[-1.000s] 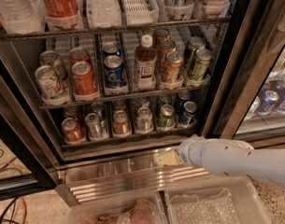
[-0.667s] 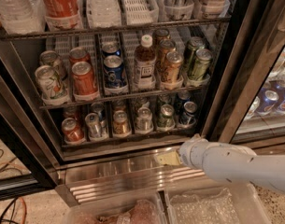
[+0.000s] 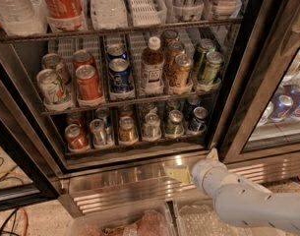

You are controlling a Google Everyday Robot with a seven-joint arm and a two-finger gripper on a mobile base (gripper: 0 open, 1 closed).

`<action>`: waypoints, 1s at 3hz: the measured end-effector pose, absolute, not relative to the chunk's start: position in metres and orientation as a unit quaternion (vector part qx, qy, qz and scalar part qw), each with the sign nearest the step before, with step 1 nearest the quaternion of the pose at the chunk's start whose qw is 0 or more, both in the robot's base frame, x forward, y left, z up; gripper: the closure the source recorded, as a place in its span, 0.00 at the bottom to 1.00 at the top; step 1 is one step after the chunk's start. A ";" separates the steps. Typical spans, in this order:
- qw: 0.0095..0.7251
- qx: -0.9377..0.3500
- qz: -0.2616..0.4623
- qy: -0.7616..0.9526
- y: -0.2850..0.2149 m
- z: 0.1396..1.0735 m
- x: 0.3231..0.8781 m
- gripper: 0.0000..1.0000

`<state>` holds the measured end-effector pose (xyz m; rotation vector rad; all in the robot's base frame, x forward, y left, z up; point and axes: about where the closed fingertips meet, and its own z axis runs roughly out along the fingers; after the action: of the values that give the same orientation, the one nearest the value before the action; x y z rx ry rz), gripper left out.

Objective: Pick green can from bottom shelf of fridge

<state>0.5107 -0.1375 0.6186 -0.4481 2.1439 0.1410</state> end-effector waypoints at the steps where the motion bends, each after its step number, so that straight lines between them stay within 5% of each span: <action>1: 0.502 -0.164 0.050 0.847 -0.132 0.625 0.517 0.00; 3: 0.574 -0.139 0.050 0.805 -0.128 0.636 0.525 0.00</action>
Offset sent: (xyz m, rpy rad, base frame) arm 0.0242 0.0027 0.0473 0.1423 -0.5499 -0.1430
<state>0.5254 -0.1275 0.6361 -0.3254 1.8875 0.1172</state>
